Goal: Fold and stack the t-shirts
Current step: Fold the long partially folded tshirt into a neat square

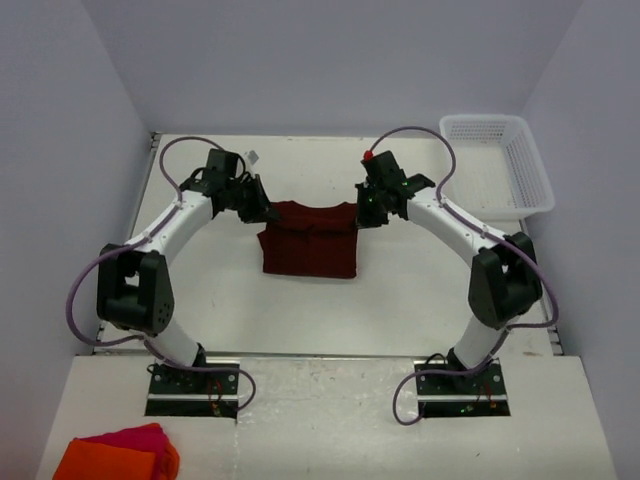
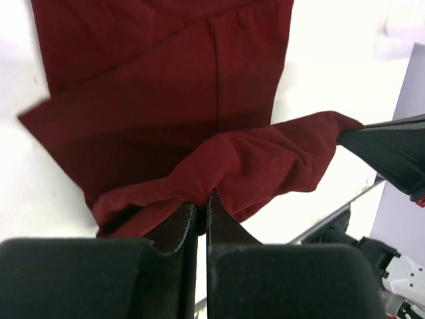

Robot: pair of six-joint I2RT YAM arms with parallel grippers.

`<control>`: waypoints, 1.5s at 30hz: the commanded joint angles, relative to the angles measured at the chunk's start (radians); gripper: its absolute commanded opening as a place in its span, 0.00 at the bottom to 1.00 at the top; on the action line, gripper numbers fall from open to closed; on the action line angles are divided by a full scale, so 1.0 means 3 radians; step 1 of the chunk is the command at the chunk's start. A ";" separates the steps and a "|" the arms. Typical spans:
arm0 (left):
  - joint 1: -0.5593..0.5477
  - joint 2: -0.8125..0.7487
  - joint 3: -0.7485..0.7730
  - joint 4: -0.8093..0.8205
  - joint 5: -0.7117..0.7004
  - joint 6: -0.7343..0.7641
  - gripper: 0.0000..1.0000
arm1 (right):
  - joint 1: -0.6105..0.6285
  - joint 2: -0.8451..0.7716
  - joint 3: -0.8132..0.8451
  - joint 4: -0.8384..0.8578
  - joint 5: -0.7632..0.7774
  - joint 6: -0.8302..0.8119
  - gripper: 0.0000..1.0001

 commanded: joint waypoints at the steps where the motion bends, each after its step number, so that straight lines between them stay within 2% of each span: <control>1: 0.0049 0.0311 0.0369 0.0084 -0.0039 0.0160 0.00 | -0.0167 0.0270 0.0491 -0.0051 -0.0241 -0.0256 0.00; 6: 0.0151 0.0934 0.0864 0.0023 -0.0035 0.0201 0.00 | -0.0408 0.0995 0.1176 -0.0245 -0.0445 -0.0373 0.00; 8: 0.0187 0.1104 0.1028 -0.0028 -0.0212 0.0232 0.00 | -0.0474 0.1241 0.1641 -0.0373 -0.0507 -0.0511 0.00; 9: 0.0263 0.1247 0.1125 0.0013 -0.0178 0.0222 0.00 | -0.0546 0.1571 0.1860 -0.0495 -0.0477 -0.0583 0.02; 10: 0.0294 0.1309 0.1157 0.0074 -0.0061 0.0181 0.16 | -0.0577 0.1732 0.2338 -0.0780 -0.0451 -0.0624 0.12; 11: 0.0315 0.1380 0.1223 0.0100 -0.0030 0.0206 0.23 | -0.0602 0.1875 0.2561 -0.0899 -0.0436 -0.0690 0.23; 12: 0.0315 0.1538 0.1497 0.0054 -0.0207 0.0282 0.33 | -0.0628 0.2008 0.2680 -0.0951 -0.0218 -0.0787 0.32; 13: 0.0315 0.1590 0.1651 0.0003 -0.0284 0.0369 0.37 | -0.0633 0.2024 0.2772 -0.0911 -0.0170 -0.0833 0.42; 15: 0.0315 0.1550 0.1857 0.0073 -0.0630 0.0584 0.45 | -0.0638 0.1959 0.2758 -0.0784 -0.0144 -0.0951 0.55; 16: 0.0320 0.1479 0.1842 0.0160 -0.0749 0.0620 0.47 | -0.0638 0.1751 0.2494 -0.0453 -0.0114 -0.0972 0.59; 17: 0.0300 0.1195 0.1675 0.0247 -0.1120 0.0595 0.48 | -0.0638 0.1662 0.2416 -0.0379 -0.0108 -0.0992 0.68; 19: 0.0254 0.0830 0.1332 0.0640 -0.1256 0.0570 0.53 | -0.0638 0.1463 0.2288 -0.0338 -0.0012 -0.0936 0.69; 21: 0.0106 0.0563 0.1244 0.0581 -0.1384 0.0590 0.53 | -0.0623 0.1371 0.2191 -0.0419 -0.0087 -0.0936 0.70; 22: 0.0050 0.0543 0.1264 0.0479 -0.1359 0.0630 0.54 | -0.0623 0.1314 0.2114 -0.0404 -0.0113 -0.0911 0.70; 23: -0.0012 0.0583 0.1305 0.0438 -0.1010 0.0616 0.54 | -0.0608 0.1223 0.2032 -0.0394 -0.0210 -0.0880 0.70; 24: -0.0027 0.0644 0.1310 0.0417 -0.0672 0.0575 0.45 | -0.0608 0.1197 0.1976 -0.0409 -0.0286 -0.0814 0.57; 25: -0.0033 0.0721 0.1305 0.0473 -0.0299 0.0443 0.32 | -0.0613 0.1176 0.1844 -0.0409 -0.0419 -0.0743 0.26; 26: -0.0058 0.0883 0.1209 0.0579 0.0413 0.0356 0.21 | -0.0623 0.1156 0.1776 -0.0384 -0.0759 -0.0661 0.00; 27: -0.0073 0.0971 0.1157 0.0697 0.0689 0.0269 0.00 | -0.0613 0.1150 0.1629 -0.0262 -0.1006 -0.0594 0.00; 30: -0.0145 0.1242 0.1039 0.1020 0.0992 0.0064 0.00 | -0.0613 0.1267 0.1540 -0.0133 -0.1635 -0.0369 0.00; 33: -0.0140 0.1401 0.0973 0.1280 0.1039 -0.0080 0.00 | -0.0628 0.1568 0.1932 -0.0342 -0.1871 -0.0414 0.00; 39: -0.0171 0.1626 0.1050 0.1255 0.0988 -0.0152 0.00 | -0.0654 0.2182 0.2838 -0.0940 -0.1908 -0.0650 0.00; 41: -0.0176 0.1642 0.1070 0.1154 0.0886 -0.0075 0.00 | -0.0654 0.2270 0.2784 -0.0916 -0.1980 -0.0614 0.00; 45: -0.0171 0.1764 0.1238 0.0872 0.0707 0.0079 0.00 | -0.0644 0.2061 0.1972 -0.0410 -0.2087 -0.0471 0.00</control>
